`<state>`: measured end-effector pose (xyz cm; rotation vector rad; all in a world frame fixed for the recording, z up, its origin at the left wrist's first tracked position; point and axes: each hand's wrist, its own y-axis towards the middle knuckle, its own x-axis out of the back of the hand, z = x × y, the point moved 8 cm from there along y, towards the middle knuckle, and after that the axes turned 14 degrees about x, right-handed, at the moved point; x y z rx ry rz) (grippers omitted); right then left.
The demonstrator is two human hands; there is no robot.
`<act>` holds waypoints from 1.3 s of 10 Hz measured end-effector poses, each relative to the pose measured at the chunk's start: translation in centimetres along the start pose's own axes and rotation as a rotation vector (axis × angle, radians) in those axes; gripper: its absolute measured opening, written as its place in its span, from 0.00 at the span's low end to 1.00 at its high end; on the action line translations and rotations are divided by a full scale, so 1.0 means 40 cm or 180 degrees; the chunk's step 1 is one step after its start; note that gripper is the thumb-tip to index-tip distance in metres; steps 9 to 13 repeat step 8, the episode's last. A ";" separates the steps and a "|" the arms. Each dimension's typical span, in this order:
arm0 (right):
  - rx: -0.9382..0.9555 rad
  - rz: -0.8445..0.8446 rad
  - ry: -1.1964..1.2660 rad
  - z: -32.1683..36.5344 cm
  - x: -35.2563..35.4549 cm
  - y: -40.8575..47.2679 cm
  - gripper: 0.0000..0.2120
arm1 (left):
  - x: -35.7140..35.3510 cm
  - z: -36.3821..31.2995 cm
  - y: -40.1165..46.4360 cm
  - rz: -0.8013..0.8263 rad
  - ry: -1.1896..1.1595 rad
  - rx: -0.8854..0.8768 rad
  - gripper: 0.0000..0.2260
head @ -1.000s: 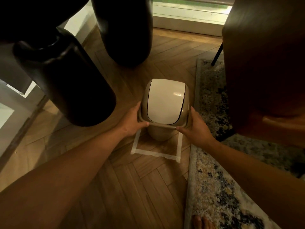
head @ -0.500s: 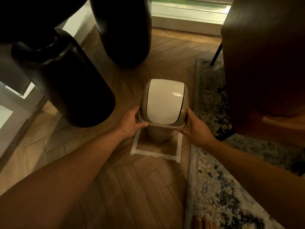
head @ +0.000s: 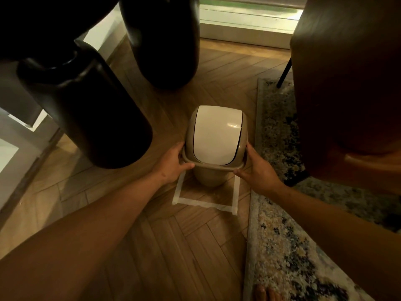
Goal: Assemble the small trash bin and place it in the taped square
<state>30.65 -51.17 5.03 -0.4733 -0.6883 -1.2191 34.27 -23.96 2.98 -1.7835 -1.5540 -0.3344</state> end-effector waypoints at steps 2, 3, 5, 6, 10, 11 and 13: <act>-0.0005 -0.0058 0.0007 0.003 -0.004 -0.001 0.49 | 0.002 -0.002 0.007 0.0008 0.0067 -0.0030 0.36; 0.0007 -0.0105 -0.0003 0.002 -0.007 0.002 0.48 | 0.004 -0.002 0.007 0.0001 0.0105 -0.0048 0.36; -0.0082 -0.0104 0.0044 -0.006 -0.010 0.000 0.49 | -0.002 0.010 0.012 0.0043 -0.0015 0.0023 0.36; -0.0093 -0.0097 0.0121 -0.014 -0.014 0.002 0.48 | -0.007 0.018 0.015 0.0040 -0.0017 0.0034 0.37; 0.0018 -0.0094 0.0164 0.013 0.001 0.005 0.46 | 0.010 0.016 -0.018 -0.0148 0.0015 0.0069 0.40; 0.0018 -0.0094 0.0164 0.013 0.001 0.005 0.46 | 0.010 0.016 -0.018 -0.0148 0.0015 0.0069 0.40; 0.0018 -0.0094 0.0164 0.013 0.001 0.005 0.46 | 0.010 0.016 -0.018 -0.0148 0.0015 0.0069 0.40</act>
